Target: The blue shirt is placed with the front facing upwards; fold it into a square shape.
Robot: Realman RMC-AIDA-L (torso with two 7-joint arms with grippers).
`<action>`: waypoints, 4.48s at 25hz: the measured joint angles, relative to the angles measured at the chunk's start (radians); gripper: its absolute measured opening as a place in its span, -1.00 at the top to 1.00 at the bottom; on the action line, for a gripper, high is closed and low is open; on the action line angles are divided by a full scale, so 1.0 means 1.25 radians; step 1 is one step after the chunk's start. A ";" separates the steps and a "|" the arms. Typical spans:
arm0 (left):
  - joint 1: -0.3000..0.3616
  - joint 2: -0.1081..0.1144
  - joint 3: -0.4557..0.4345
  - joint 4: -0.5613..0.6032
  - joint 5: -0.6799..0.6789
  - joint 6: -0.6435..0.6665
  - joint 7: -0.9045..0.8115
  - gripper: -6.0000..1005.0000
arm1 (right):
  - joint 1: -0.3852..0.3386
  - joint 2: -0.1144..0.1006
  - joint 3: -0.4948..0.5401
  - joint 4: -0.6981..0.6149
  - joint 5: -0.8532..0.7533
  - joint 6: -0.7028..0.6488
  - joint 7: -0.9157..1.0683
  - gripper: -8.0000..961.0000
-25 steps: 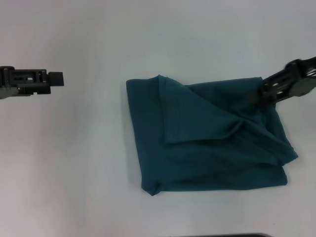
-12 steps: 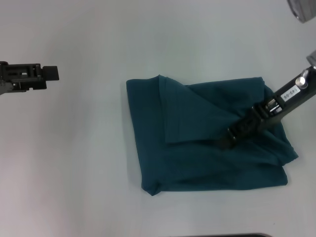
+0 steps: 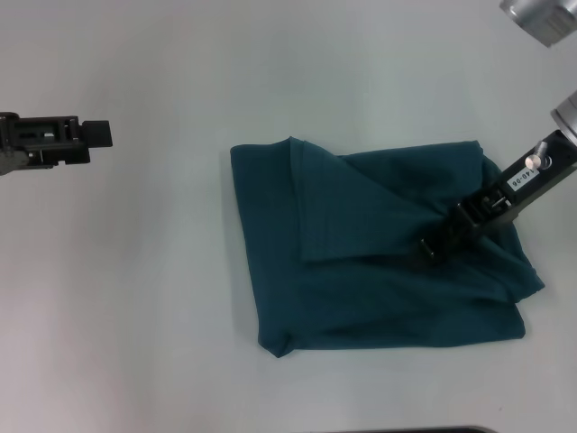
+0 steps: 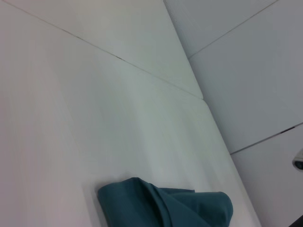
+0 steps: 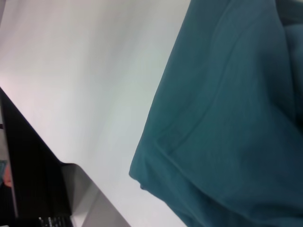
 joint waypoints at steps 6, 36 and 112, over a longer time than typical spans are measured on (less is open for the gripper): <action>0.002 -0.001 -0.004 0.000 0.000 0.000 0.001 -0.46 | 0.005 0.008 -0.029 0.000 -0.001 0.002 0.006 0.04; 0.003 -0.011 0.003 0.012 -0.001 0.000 0.002 -0.47 | -0.048 0.015 0.132 -0.101 -0.029 0.020 0.005 0.04; 0.007 -0.017 -0.001 0.015 -0.016 0.001 0.018 -0.46 | -0.043 -0.034 0.246 -0.083 -0.003 0.134 0.100 0.04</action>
